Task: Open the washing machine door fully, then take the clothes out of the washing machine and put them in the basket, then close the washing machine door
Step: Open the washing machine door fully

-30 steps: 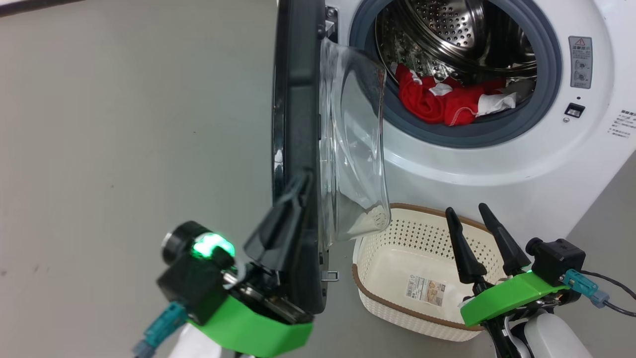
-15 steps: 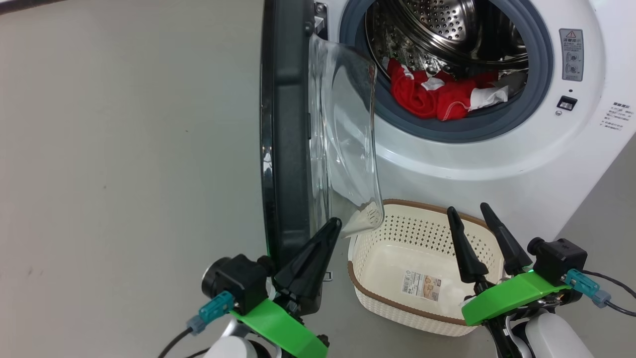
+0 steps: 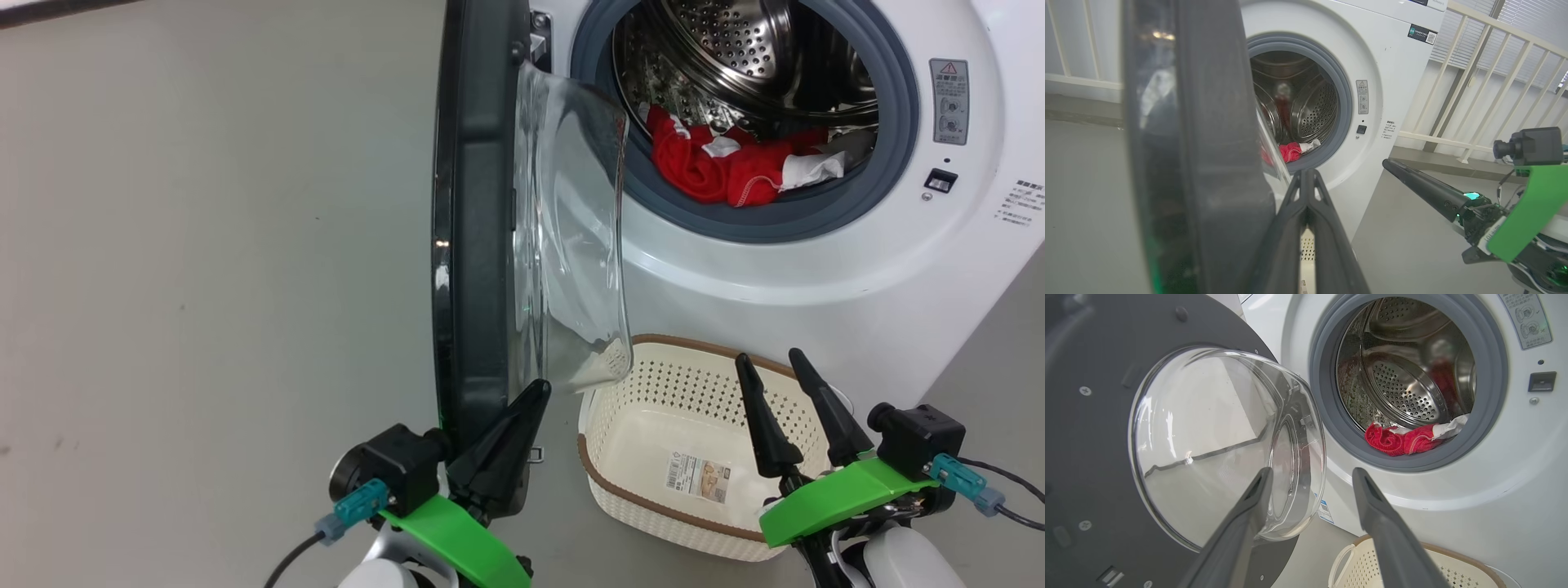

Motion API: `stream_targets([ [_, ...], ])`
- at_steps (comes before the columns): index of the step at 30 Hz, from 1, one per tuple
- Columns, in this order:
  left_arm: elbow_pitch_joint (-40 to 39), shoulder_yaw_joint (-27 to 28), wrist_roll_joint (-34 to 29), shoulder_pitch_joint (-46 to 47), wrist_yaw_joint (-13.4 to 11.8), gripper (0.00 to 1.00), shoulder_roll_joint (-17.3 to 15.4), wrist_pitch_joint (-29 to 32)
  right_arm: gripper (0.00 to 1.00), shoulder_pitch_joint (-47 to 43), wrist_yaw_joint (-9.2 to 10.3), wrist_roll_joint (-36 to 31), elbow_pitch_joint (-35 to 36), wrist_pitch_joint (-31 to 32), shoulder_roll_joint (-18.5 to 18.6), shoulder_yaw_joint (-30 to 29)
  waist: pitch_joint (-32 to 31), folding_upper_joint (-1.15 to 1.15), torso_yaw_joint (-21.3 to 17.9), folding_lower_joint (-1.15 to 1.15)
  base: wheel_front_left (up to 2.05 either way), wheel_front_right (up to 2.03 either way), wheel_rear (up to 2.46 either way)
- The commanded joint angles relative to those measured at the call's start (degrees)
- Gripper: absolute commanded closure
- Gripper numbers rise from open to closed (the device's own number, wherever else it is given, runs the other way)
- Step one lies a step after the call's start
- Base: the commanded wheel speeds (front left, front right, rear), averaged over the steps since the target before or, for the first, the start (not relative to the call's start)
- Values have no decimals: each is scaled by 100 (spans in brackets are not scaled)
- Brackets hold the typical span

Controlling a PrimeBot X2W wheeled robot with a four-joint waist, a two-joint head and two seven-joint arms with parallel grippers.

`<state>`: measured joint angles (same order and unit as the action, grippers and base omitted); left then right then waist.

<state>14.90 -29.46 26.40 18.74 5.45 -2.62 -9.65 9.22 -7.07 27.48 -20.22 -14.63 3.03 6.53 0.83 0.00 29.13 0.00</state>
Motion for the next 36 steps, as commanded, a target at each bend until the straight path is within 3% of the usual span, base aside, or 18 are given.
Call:
stream_targets([
  [1, -67, 273, 46, 51, -92, 100, -113, 10, 0, 68, -42, 24, 136, -37, -15, 155, -9, 0, 15, 0, 0, 0, 0],
  [15, -90, 683, 159, -31, -409, 100, -416, -75, 0, 74, -42, -30, 132, -37, -15, 172, 82, 0, 95, 0, 0, 0, 0],
  [36, 105, 1846, 356, 95, -1007, 100, -989, -446, 0, 289, -42, -463, 85, -37, -9, 73, 649, 0, 198, 0, 0, 0, 0],
])
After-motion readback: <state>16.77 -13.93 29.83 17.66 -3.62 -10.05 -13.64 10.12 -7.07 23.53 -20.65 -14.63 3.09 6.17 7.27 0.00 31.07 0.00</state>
